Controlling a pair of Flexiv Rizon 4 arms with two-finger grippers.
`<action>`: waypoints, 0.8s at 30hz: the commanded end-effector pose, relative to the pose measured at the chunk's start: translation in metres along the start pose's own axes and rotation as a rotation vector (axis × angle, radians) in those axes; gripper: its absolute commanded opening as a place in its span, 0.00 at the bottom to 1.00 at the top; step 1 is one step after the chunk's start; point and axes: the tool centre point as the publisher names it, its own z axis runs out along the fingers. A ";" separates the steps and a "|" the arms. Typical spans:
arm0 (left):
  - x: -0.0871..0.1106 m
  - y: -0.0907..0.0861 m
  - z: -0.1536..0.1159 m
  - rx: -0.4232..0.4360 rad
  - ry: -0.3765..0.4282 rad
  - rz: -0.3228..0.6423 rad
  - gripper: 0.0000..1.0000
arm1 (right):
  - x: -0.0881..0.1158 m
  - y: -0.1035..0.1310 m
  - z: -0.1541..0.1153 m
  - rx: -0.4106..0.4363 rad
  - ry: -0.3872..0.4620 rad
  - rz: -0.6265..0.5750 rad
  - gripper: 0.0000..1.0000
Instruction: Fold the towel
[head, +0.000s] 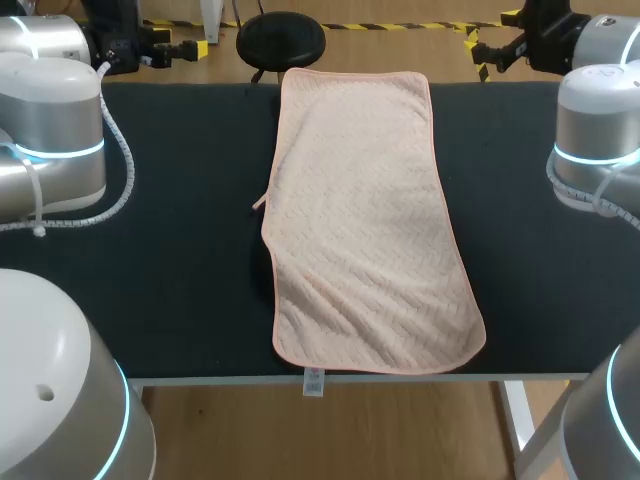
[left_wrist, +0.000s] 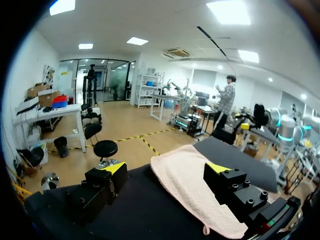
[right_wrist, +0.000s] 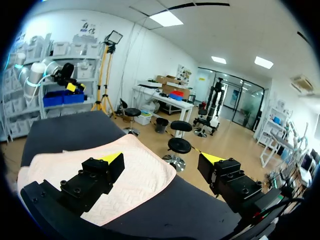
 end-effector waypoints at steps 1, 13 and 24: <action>0.004 0.002 0.013 -0.248 0.062 0.243 1.00 | 0.006 0.000 0.013 0.275 0.108 -0.349 1.00; 0.037 0.036 0.024 -0.899 0.467 0.995 1.00 | 0.043 -0.040 0.006 0.669 0.610 -1.042 1.00; 0.038 0.037 0.023 -0.885 0.498 0.995 1.00 | 0.043 -0.040 0.006 0.669 0.610 -1.042 1.00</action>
